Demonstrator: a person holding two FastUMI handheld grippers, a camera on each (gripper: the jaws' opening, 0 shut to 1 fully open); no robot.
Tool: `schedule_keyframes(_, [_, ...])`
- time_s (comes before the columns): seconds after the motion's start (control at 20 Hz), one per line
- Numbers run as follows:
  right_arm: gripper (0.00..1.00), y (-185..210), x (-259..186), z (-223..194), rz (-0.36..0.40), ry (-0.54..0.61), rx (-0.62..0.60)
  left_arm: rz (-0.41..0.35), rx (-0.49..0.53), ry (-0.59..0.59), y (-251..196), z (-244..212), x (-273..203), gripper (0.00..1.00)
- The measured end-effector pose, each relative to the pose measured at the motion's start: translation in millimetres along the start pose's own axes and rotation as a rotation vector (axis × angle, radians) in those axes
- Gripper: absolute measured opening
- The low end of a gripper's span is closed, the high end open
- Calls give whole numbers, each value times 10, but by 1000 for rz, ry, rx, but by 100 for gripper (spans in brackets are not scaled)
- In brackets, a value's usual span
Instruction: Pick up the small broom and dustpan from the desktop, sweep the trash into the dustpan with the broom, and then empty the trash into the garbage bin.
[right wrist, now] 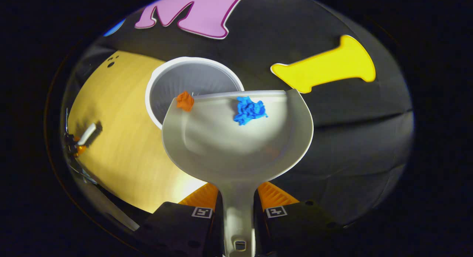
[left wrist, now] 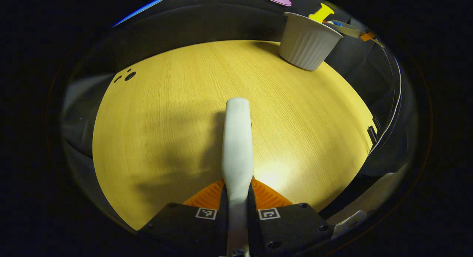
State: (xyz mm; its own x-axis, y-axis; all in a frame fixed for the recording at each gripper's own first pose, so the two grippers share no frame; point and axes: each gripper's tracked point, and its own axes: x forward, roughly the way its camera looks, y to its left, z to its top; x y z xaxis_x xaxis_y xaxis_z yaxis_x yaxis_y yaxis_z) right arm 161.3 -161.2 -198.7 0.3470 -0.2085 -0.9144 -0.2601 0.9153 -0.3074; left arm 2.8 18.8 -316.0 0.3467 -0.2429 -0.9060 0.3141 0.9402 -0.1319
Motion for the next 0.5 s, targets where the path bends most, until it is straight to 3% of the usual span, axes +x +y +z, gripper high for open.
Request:
schedule_keyframes(0.1, [37, -73, 69, 67, -14, 55, -61, 0, -2, -2, -1, -8, 8, 27])
schedule_keyframes(0.15, [32, -105, 74, 90, -22, 78, -83, 1, -5, -4, 3, -12, 11, 27])
schedule_keyframes(0.2, [37, -118, 47, 127, -25, 91, -99, 3, -8, -5, 5, -2, 7, 27])
schedule_keyframes(0.5, [37, -118, 35, 162, -29, 93, -113, 4, -23, -11, -6, -16, 1, 27])
